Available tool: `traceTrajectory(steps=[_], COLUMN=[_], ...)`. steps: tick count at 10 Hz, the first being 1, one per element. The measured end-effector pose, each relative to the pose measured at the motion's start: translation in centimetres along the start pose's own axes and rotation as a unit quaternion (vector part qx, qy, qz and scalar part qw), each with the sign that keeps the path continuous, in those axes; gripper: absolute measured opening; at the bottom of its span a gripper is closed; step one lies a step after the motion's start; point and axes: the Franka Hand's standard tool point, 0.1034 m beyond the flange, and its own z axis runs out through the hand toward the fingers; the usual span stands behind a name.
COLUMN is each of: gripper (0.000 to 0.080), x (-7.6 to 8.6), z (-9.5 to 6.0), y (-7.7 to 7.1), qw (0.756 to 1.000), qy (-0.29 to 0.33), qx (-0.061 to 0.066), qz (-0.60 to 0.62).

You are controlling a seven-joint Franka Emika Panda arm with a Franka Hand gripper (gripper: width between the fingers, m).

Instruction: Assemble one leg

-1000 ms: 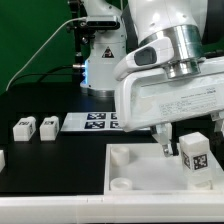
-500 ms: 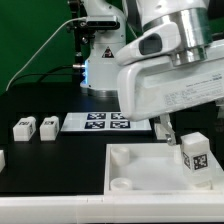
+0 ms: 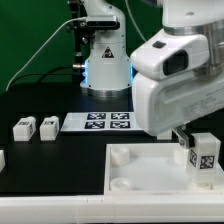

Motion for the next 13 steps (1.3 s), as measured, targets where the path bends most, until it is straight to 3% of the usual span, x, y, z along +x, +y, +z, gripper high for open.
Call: traceTrajectory(steps=[4, 8, 9, 10, 11, 13], gripper=[0.0649, 0.0640, 0.0480, 0.0480, 0.0307, 0.0302], x=[0.3, 0.7, 0.7, 0.7, 0.7, 0.7], z=[1.2, 1.2, 1.2, 1.2, 1.1, 1.1], y=[1.3, 1.9, 1.9, 1.9, 2.0, 2.3], qw=[1.000, 1.000, 1.000, 1.000, 1.000, 1.000], qy=[0.010, 0.025, 0.025, 0.025, 0.025, 0.025], qx=[-0.003, -0.009, -0.009, -0.009, -0.011, -0.011], qz=[0.001, 0.000, 0.000, 0.000, 0.000, 0.002])
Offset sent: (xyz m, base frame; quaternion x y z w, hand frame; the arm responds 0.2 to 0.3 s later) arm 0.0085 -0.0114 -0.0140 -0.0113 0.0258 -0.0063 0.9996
